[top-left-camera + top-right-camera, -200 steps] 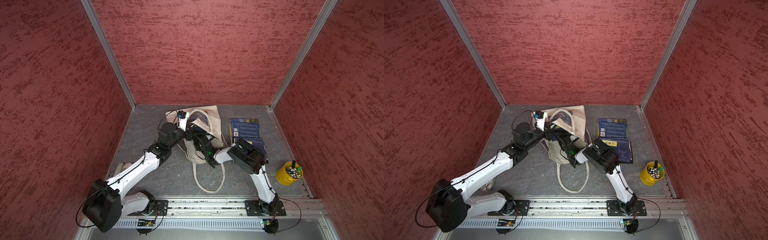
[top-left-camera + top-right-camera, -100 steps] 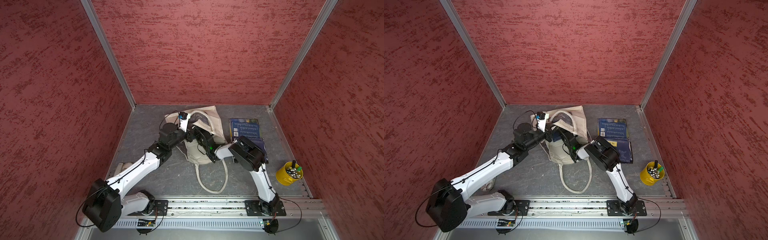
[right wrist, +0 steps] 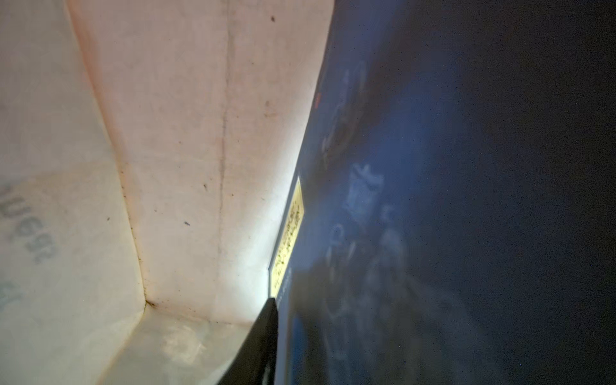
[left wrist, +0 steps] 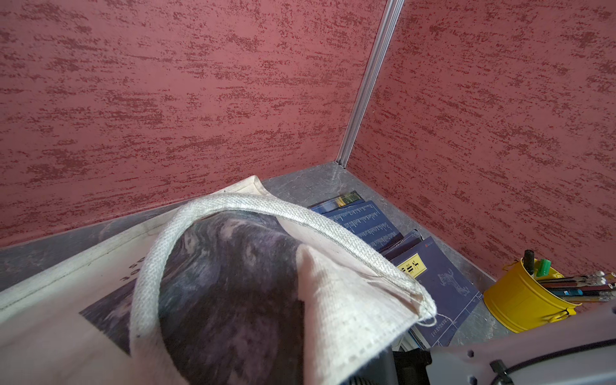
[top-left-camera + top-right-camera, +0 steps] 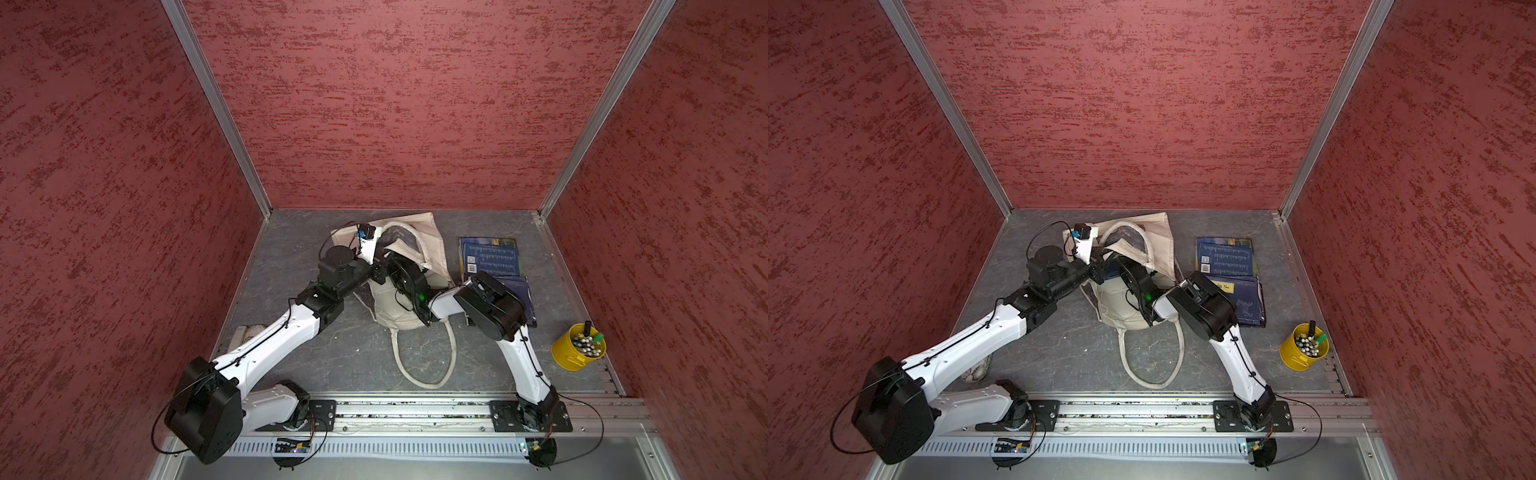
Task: Take out the books from the canvas bag
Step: Pick up the book from the canvas bag.
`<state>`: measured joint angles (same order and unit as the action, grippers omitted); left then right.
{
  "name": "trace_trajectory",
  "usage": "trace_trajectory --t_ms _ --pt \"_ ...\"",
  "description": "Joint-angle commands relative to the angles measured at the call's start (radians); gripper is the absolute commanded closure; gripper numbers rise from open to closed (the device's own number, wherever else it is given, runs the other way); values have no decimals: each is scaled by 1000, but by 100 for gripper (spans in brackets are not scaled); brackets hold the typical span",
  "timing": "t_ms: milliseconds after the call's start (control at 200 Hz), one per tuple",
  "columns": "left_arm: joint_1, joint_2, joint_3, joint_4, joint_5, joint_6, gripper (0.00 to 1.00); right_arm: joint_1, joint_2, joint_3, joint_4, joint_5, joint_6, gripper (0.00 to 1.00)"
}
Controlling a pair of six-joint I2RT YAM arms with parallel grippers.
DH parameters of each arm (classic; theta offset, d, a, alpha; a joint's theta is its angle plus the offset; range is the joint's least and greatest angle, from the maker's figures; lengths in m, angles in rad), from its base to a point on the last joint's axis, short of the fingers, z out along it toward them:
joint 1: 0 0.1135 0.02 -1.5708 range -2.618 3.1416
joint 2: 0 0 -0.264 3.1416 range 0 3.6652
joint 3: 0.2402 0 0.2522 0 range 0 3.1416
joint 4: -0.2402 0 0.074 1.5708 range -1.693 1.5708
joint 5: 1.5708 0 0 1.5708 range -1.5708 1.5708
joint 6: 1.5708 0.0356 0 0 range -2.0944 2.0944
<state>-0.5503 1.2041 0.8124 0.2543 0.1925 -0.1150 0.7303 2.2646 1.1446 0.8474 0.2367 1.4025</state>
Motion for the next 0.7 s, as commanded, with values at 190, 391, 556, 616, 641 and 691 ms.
trace_trajectory --t_ms 190,391,556,616,641,691 --pt "-12 -11 24 53 -51 13 100 3 -175 -62 -117 -66 -161 100" --pt "-13 -11 25 52 -110 20 100 13 -336 -123 -282 -78 -326 100" --pt "-10 -8 31 46 -134 20 100 21 -466 -158 -419 -107 -454 100" --pt "-10 -10 30 45 -145 19 100 23 -503 -181 -437 -147 -491 100" --pt "-11 -9 31 45 -148 20 100 23 -515 -194 -440 -155 -497 100" --pt "-11 -9 32 45 -158 19 100 23 -542 -221 -446 -172 -508 100"
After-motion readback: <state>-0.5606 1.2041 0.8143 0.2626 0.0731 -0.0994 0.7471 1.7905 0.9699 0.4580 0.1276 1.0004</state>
